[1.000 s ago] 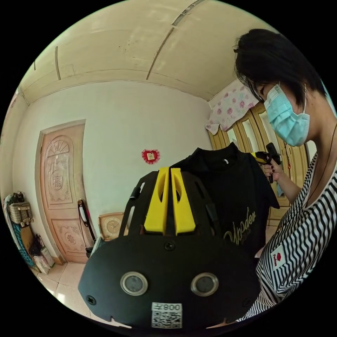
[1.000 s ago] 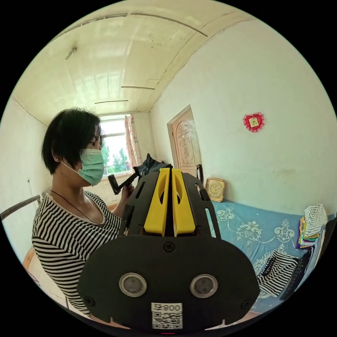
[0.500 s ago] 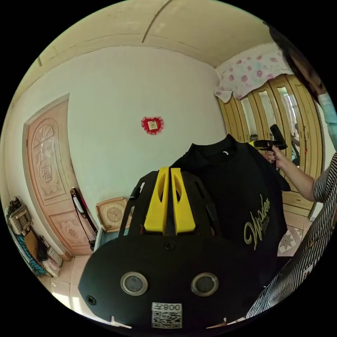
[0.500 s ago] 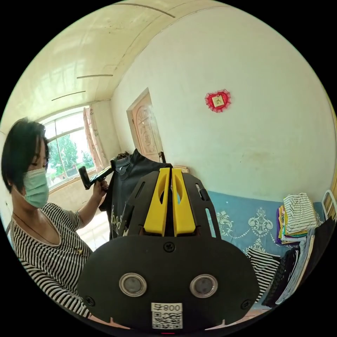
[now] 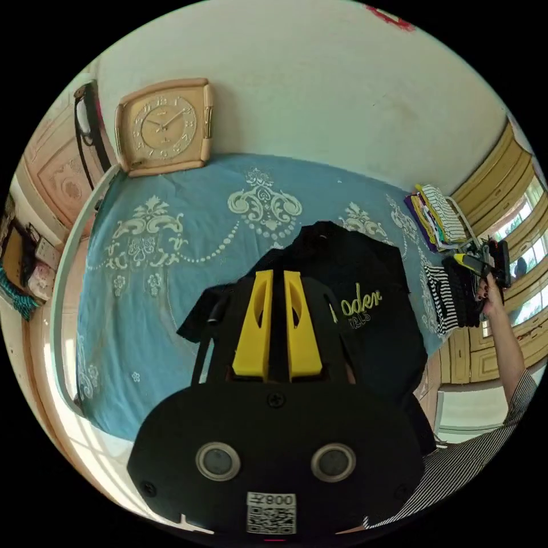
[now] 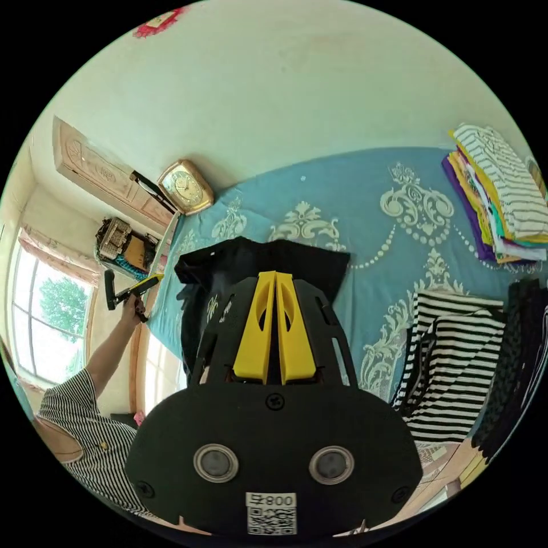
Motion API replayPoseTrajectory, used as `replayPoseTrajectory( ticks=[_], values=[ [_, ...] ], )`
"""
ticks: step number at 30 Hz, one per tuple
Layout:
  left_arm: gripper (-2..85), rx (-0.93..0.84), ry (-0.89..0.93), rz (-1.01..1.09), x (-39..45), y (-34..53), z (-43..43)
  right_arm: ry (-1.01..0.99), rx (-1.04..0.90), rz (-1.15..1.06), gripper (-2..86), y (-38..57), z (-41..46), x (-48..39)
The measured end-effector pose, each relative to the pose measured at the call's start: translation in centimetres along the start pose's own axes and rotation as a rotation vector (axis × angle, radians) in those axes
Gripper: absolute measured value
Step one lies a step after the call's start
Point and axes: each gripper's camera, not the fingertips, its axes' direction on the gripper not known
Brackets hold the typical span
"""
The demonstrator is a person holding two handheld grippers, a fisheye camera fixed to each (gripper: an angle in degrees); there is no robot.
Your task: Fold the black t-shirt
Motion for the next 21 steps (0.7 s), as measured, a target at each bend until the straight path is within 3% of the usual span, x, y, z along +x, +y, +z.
replayPoseTrajectory(
  ticks=[3, 8, 13, 21],
  values=[
    [6.2, -0.06, 0.111, -0.083, -4.8, 3.6, 0.4, -0.032, -0.149, 0.05, 3.4, 4.7, 2.7, 5.7],
    [8.7, -0.121, 0.357, -0.336, -12.0, 10.2, -1.7, -0.111, -0.23, 0.155, 5.7, 11.0, 2.1, 11.1],
    [10.1, -0.192, 0.506, -0.516, -15.2, 14.7, -2.2, -0.063, -0.293, 0.174, 6.9, 13.8, -0.2, 13.6],
    [11.0, -0.162, 0.692, -0.672, -19.3, 14.1, -2.3, -0.075, -0.346, 0.224, 6.9, 13.3, -2.7, 17.9]
  ],
)
